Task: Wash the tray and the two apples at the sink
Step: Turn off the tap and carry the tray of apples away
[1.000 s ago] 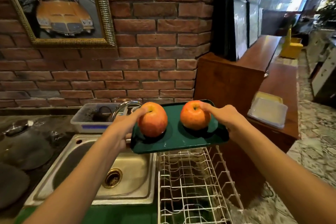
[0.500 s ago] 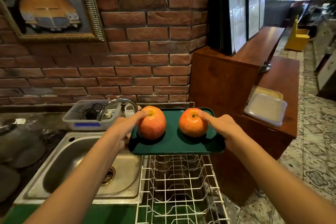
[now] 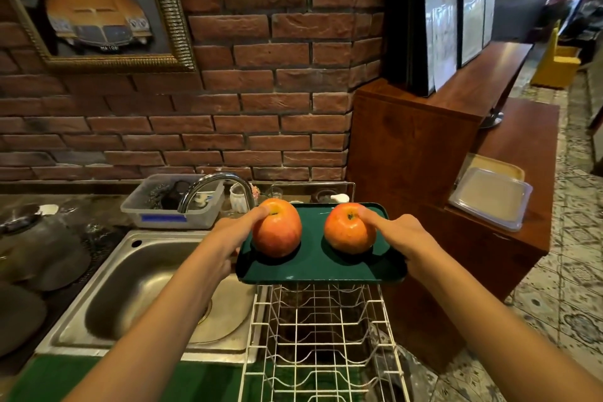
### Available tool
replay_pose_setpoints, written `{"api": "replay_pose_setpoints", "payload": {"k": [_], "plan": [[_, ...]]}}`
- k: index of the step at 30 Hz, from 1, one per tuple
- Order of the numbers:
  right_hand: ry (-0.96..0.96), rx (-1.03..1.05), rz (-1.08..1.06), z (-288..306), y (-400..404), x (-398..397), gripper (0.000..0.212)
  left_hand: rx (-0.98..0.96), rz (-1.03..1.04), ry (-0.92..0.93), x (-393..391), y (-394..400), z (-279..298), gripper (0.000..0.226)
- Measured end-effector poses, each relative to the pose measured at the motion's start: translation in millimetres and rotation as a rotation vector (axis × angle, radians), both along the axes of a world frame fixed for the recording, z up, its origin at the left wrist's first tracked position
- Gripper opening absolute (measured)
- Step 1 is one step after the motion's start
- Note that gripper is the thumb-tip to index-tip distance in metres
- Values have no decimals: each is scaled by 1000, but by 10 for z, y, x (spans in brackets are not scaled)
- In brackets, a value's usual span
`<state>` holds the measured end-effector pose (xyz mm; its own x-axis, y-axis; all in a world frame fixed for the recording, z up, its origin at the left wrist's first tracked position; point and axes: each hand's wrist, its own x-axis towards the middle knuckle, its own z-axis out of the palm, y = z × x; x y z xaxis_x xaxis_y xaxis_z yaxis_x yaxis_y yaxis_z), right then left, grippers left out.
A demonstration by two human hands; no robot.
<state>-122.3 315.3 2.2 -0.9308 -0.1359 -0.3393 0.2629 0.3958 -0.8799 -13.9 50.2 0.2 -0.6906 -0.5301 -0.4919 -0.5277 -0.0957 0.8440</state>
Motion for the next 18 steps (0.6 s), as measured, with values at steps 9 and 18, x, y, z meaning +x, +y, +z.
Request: {"api": "replay_pose_setpoints", "payload": {"k": [9, 18], "plan": [[42, 30, 24, -58, -96, 28, 84, -40, 6, -29, 19, -114, -31, 89], [46, 3, 14, -65, -74, 39, 84, -15, -37, -18, 73, -90, 4, 82]]}}
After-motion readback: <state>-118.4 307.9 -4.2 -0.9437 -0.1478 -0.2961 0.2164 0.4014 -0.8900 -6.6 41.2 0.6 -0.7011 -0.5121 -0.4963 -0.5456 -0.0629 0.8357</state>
